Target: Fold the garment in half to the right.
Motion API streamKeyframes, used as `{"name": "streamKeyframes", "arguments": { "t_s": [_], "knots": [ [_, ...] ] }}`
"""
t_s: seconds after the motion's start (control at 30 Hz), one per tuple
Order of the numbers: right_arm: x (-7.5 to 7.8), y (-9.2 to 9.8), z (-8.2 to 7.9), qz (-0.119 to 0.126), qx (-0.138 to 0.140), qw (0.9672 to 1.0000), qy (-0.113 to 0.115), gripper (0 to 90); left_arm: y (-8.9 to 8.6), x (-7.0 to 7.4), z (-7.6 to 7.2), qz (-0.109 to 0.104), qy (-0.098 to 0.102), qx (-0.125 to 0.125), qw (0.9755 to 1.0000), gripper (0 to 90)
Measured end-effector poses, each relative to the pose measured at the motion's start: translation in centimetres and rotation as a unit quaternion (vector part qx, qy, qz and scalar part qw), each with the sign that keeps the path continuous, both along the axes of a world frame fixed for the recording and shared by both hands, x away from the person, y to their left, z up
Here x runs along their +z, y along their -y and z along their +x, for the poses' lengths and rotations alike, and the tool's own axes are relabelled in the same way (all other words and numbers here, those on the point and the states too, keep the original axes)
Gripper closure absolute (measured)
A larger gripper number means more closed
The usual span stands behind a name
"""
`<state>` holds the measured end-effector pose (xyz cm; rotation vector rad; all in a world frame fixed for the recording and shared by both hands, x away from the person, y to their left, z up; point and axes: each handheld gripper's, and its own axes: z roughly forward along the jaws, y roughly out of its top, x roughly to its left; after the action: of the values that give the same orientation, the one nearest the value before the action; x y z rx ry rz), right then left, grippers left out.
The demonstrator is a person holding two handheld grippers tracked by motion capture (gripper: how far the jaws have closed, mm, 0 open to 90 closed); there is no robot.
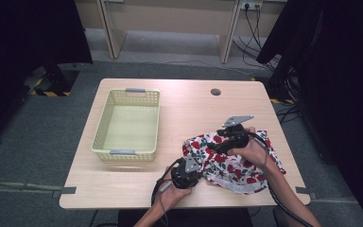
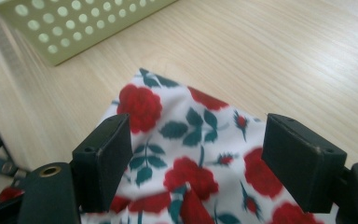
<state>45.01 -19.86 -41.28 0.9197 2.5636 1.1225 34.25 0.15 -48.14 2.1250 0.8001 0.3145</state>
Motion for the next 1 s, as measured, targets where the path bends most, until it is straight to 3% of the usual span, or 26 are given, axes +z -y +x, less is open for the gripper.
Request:
{"name": "streamKeyframes", "arguments": {
  "t_s": [0.13,0.4,0.67,0.87,1.0],
  "knots": [
    [-0.6,-1.9,1.0,-0.017,0.009,0.9998,-0.008,24.5,0.0,0.0,0.0,0.001,0.003,0.001,1.0000,79.6],
    [-2.3,-4.2,2.6,-0.037,0.001,0.9991,-0.022,25.5,0.0,0.0,0.0,0.001,0.005,0.001,1.0000,78.9],
    [-4.9,-6.6,3.6,-0.091,0.005,0.9954,-0.029,25.2,-0.1,-0.1,0.0,0.000,0.004,0.001,1.0000,77.7],
    [-4.5,-6.2,3.8,-0.076,0.001,0.9965,-0.033,24.7,-0.2,-0.1,0.1,-0.002,0.004,0.002,1.0000,77.5],
    [-3.6,-6.4,3.8,-0.064,0.017,0.9976,-0.021,24.9,-0.1,-0.1,0.1,-0.001,0.005,0.000,1.0000,77.6]
  ]
}}
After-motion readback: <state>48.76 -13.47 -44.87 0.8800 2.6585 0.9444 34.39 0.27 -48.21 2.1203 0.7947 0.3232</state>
